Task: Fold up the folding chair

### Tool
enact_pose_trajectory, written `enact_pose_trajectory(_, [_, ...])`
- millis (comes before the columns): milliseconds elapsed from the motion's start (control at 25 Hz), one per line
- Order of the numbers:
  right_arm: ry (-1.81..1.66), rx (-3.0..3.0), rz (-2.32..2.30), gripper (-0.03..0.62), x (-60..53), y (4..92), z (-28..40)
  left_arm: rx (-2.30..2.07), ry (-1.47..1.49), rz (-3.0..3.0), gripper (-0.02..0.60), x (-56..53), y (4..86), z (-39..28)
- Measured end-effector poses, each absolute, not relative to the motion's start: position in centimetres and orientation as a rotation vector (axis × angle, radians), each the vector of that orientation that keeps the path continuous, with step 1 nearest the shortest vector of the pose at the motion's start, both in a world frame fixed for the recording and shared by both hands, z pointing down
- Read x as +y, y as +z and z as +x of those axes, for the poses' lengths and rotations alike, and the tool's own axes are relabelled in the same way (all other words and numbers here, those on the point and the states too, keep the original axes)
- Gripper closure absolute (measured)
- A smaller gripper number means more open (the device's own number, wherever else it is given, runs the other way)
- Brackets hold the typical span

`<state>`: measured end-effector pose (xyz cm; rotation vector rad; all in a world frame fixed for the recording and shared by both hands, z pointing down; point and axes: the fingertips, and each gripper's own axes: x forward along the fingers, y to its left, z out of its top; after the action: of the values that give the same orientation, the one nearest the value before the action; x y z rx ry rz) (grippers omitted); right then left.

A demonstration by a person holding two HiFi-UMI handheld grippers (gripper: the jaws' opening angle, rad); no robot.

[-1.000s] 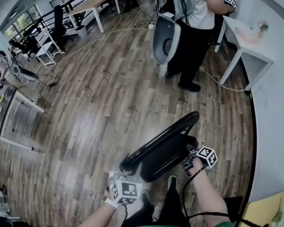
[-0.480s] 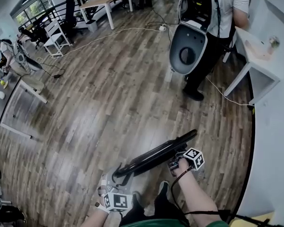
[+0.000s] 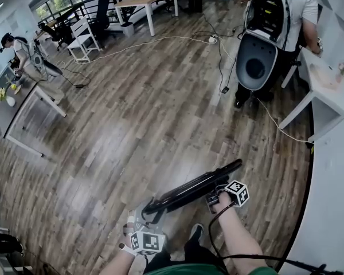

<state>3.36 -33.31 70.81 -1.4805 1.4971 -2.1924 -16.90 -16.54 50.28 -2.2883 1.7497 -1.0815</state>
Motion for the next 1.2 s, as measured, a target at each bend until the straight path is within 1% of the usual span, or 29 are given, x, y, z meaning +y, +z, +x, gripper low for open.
enact_pose_trajectory(120, [-2.161,1.577,-1.427,0.442,-33.7,70.6,3.0,1.761,-1.095,-2.293,0.344,-17.1,50.3,-17.4])
enact_pose_trajectory(160, [-2.142,1.612,-1.416,0.431,-33.8,70.4,2.9,1.764,-1.095,-2.294,0.343,-17.2,50.3,-17.4])
enact_pose_trajectory(280, [-2.085,1.678,-1.404,0.353,-33.6,69.8,3.0,1.763,-1.092,-2.3,0.344,-17.2,50.4,-17.1])
enact_pose_trajectory(360, [-2.064,1.695,-1.404,0.318,-33.0,69.3,3.3,1.762,-1.092,-2.302,0.344,-17.1,50.5,-17.0])
enact_pose_trajectory(440, [-2.057,1.692,-1.404,0.304,-32.1,69.0,3.7,1.763,-1.092,-2.307,0.344,-17.0,50.4,-17.1])
enact_pose_trajectory(680, [-2.042,1.595,-1.393,0.304,-31.9,69.5,4.4,1.747,-1.083,-2.325,0.347,-16.7,50.6,-17.0])
enact_pose_trajectory(1040, [-2.054,1.665,-1.344,0.318,-35.2,69.0,0.9,1.828,-1.125,-2.369,0.344,-20.5,50.6,-20.7])
enact_pose_trajectory(1200, [-2.051,1.809,-1.273,0.326,-36.4,68.9,-0.7,1.84,-1.137,-2.389,0.342,-22.4,50.5,-22.3])
